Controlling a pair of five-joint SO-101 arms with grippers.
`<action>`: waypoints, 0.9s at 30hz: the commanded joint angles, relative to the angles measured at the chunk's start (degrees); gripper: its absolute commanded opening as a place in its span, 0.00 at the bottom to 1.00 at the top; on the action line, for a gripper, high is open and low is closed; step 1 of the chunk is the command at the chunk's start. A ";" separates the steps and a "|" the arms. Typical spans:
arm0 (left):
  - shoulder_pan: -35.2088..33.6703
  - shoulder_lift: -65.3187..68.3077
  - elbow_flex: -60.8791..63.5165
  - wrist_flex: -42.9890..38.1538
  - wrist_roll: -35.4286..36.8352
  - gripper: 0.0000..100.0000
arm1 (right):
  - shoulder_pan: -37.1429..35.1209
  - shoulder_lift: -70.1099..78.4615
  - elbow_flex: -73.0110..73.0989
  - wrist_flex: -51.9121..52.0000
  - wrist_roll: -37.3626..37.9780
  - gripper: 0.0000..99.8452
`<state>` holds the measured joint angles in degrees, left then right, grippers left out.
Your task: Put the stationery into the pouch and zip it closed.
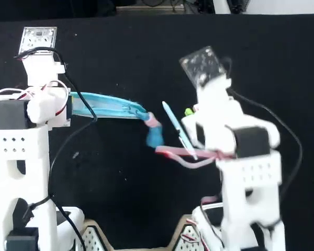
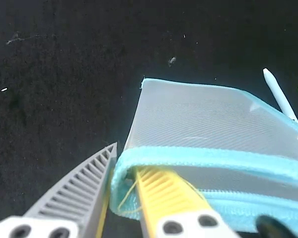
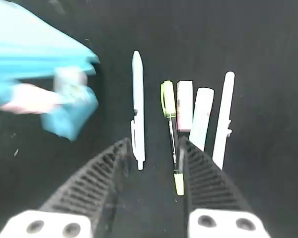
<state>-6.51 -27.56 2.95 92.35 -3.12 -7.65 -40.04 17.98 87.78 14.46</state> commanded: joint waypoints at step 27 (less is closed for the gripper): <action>-0.48 0.53 3.38 0.18 0.70 0.03 | 10.02 54.46 -14.64 -25.76 11.16 0.15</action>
<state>-6.51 -27.56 3.56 92.70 -3.12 0.62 12.53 9.27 61.93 24.04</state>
